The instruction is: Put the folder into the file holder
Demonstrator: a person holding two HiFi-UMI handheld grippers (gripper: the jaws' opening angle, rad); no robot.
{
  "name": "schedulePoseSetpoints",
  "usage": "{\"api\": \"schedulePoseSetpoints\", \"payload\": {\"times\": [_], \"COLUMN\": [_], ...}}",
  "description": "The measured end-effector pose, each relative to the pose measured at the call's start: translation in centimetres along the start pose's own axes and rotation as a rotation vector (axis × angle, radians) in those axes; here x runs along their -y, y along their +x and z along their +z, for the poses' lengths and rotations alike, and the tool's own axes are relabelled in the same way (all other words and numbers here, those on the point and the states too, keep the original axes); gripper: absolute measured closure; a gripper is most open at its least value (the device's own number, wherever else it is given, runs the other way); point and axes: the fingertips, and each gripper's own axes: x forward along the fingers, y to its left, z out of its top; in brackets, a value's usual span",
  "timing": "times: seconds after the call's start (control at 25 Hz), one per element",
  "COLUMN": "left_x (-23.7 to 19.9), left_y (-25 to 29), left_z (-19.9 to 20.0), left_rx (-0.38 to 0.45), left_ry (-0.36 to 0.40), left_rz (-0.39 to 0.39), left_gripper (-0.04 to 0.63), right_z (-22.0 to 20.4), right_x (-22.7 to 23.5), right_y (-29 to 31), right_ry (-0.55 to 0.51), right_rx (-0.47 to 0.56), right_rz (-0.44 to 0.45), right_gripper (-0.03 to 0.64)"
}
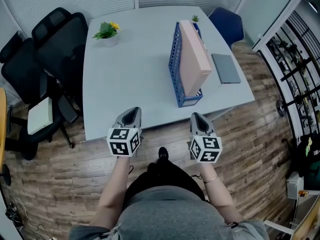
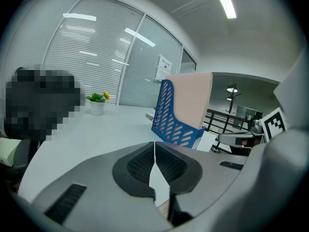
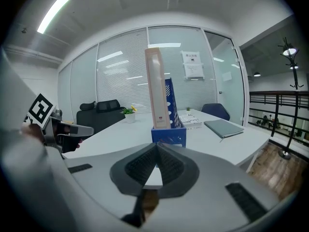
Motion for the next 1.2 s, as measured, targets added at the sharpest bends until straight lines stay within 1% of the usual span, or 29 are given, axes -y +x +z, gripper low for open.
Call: {"api": "schedulePoseSetpoints", "payload": {"times": [0.24, 0.44, 0.8, 1.0, 1.2], "left_x": [0.1, -0.2, -0.1, 0.3, 0.3], "left_y": [0.0, 0.1, 0.4, 0.5, 0.6], "left_z": [-0.1, 0.1, -0.3, -0.5, -0.7], "left_rx": [-0.004, -0.001, -0.009, -0.013, -0.019], "left_ry": [-0.002, -0.007, -0.015, -0.019, -0.02], "left_rz": [0.002, 0.005, 0.008, 0.006, 0.008], "left_gripper": [0.569, 0.569, 0.569, 0.569, 0.569], "right_z": [-1.4, -1.4, -0.8, 0.0, 0.6], "right_x": [-0.2, -0.2, -0.8, -1.1, -1.4], "right_y": [-0.1, 0.3, 0.7, 0.3, 0.4], "right_ry": [0.011, 0.012, -0.02, -0.078, -0.075], "right_rx": [-0.056, -0.082, -0.082, -0.068, -0.056], "right_rz": [-0.001, 0.012, 0.045, 0.057, 0.072], "right_gripper": [0.614, 0.615, 0.615, 0.615, 0.615]}}
